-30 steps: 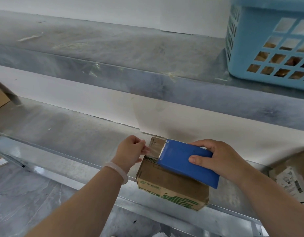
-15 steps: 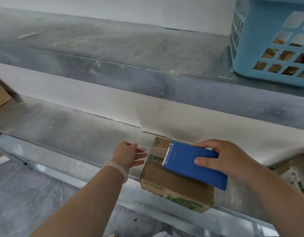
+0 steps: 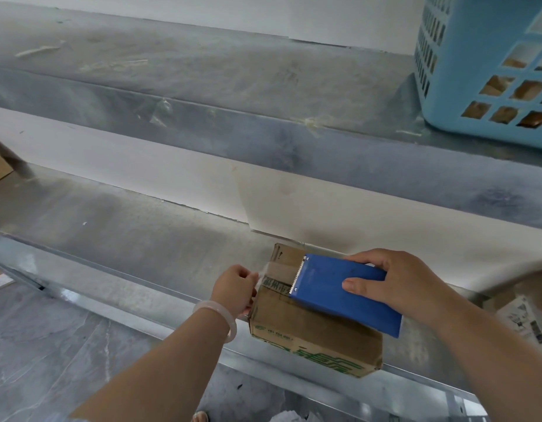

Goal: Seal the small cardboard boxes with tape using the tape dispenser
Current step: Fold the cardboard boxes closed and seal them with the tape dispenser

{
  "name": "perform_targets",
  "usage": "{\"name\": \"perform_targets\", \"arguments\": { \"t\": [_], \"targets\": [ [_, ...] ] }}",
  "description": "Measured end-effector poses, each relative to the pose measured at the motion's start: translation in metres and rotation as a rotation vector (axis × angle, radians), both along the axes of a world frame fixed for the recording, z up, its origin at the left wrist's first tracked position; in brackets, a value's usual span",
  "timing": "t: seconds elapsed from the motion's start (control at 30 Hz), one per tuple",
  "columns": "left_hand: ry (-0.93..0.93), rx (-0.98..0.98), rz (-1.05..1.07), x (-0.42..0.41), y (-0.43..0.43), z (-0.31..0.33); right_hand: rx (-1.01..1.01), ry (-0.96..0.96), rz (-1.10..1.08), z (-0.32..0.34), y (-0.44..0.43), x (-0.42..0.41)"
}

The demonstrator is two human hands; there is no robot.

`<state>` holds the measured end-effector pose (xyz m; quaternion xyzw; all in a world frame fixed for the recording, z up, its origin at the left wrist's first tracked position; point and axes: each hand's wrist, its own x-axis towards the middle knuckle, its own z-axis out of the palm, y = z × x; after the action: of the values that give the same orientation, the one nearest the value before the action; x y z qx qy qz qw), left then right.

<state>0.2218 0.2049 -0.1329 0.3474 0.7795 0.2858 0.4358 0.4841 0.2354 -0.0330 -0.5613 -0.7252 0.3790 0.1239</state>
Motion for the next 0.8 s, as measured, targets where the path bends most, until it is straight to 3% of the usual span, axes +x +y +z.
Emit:
{"name": "perform_targets", "arguments": {
  "t": [0.07,0.13,0.3,0.4,0.47,0.57,0.7,0.8],
  "targets": [
    [0.112,0.022,-0.079,0.004,0.000,-0.006,0.004,-0.001,-0.006,-0.002,-0.001,-0.002],
    [0.105,-0.006,-0.107,0.006,0.001,-0.009,0.005,0.003,-0.013,-0.003,-0.001,-0.003],
    [-0.383,-0.167,0.087,0.003,-0.007,-0.005,0.007,0.013,-0.012,-0.003,-0.002,-0.005],
    [-0.180,-0.156,-0.056,0.000,-0.007,-0.009,0.002,0.027,-0.023,-0.002,-0.003,-0.006],
    [-0.024,-0.023,-0.036,-0.001,-0.003,-0.007,0.001,0.035,-0.020,0.000,-0.004,-0.007],
    [-0.104,0.160,0.018,0.007,-0.001,0.014,0.002,0.045,-0.010,0.001,-0.004,-0.007],
    [-0.053,0.095,-0.273,0.033,-0.007,0.026,-0.002,0.022,0.025,0.000,-0.001,-0.006],
    [0.000,0.071,-0.278,0.034,-0.005,0.021,-0.035,0.028,0.067,0.004,0.000,-0.002]
  ]
}}
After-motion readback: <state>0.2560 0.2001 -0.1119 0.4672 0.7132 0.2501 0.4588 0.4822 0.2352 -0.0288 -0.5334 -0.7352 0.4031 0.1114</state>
